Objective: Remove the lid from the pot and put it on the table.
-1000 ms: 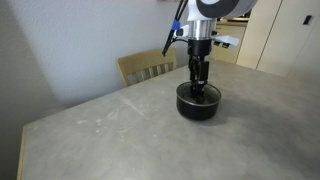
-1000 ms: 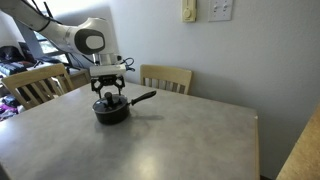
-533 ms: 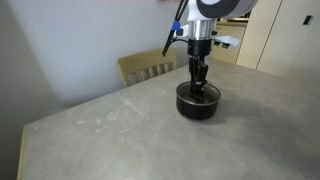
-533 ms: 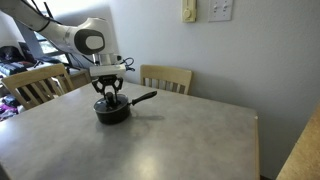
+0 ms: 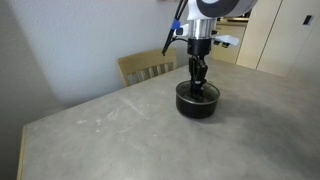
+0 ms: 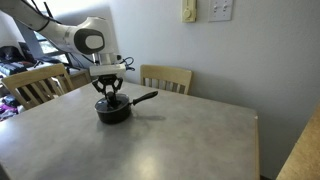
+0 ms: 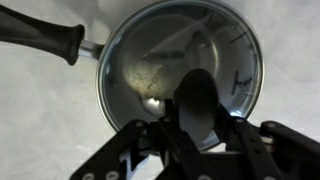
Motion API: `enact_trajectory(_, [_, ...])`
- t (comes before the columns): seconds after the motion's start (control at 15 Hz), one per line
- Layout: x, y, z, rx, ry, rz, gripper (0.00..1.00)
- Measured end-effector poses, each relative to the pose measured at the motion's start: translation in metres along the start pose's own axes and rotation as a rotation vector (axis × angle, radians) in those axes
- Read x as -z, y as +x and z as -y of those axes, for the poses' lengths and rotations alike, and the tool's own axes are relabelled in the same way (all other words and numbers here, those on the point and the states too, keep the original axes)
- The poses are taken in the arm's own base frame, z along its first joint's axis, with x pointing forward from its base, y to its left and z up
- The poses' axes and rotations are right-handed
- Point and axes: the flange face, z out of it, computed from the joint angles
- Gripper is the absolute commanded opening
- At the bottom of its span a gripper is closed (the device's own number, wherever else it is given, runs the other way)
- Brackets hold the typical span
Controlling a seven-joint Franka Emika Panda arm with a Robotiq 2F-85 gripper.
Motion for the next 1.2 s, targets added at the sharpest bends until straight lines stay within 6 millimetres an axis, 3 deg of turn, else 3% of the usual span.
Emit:
enact_trajectory(0.53, [0.003,0.000,0.000,0.018,-0.002,-0.001,0.14])
enact_trajectory(1.2, [0.059,-0.001,0.011,0.035,-0.006,0.010,0.14])
